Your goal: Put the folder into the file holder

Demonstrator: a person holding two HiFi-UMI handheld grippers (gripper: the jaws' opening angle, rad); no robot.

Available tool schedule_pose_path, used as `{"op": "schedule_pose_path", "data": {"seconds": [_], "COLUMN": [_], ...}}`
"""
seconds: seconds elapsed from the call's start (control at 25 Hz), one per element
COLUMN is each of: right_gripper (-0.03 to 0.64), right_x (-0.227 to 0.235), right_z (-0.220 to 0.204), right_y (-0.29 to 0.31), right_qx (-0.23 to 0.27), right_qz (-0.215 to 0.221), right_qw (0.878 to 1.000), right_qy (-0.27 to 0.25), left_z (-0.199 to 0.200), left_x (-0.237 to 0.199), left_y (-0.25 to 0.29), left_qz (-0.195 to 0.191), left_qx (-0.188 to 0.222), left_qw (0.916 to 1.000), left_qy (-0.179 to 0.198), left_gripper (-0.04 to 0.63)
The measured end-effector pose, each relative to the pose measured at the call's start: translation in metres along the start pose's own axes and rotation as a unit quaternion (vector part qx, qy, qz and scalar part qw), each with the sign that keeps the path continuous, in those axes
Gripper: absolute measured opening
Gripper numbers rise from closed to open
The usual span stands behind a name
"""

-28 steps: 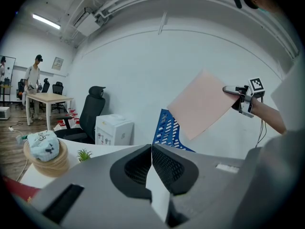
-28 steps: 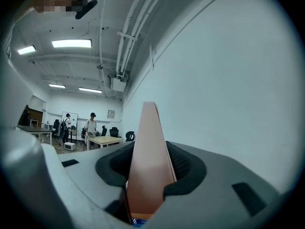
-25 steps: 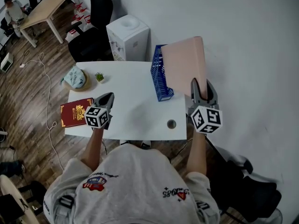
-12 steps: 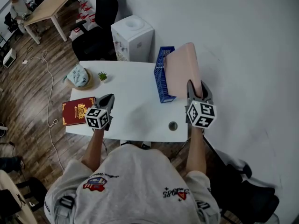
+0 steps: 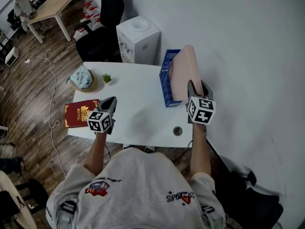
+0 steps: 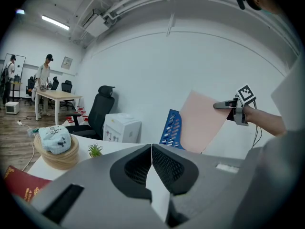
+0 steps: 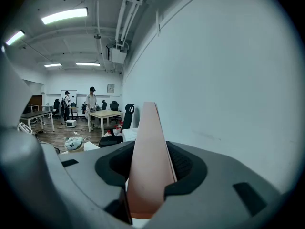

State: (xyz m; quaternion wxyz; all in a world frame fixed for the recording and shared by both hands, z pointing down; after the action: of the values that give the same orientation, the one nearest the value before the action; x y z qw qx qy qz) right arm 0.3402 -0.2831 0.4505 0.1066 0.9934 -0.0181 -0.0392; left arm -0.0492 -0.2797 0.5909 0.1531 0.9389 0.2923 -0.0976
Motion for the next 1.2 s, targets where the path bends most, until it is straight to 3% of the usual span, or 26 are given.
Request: {"op": "schedule_pose_path", "data": {"seconds": [0.72, 1.2], "right_gripper": [0.183, 0.184], "right_x": [-0.006, -0.010], "right_z": [-0.022, -0.070], "right_y": [0.053, 0.080], "right_qx": [-0.060, -0.094], "right_qz": [-0.007, -0.020], "right_qw": [0.998, 0.995], "right_qy": [-0.006, -0.008], "left_z": [-0.002, -0.005], "left_x": [-0.032, -0.050], "left_y": [-0.011, -0.026], "left_qz": [0.035, 0.056], "left_qx": [0.000, 0.001], "left_qw": [0.9993, 0.9982], "left_qy": [-0.014, -0.019], "left_gripper": [0.008, 0.009]}}
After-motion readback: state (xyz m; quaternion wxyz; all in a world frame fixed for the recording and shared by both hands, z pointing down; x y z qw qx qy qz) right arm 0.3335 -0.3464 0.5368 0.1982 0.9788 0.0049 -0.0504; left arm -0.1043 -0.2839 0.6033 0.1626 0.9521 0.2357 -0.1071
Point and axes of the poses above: the fingertips, and each gripper's own axes: y forward along the fingers, x to its right, z out of its top, the point moved 3 cm from there along -y, backward along the fingers, and after that the axes turned 6 degrees about x, right-handed, at the moved point
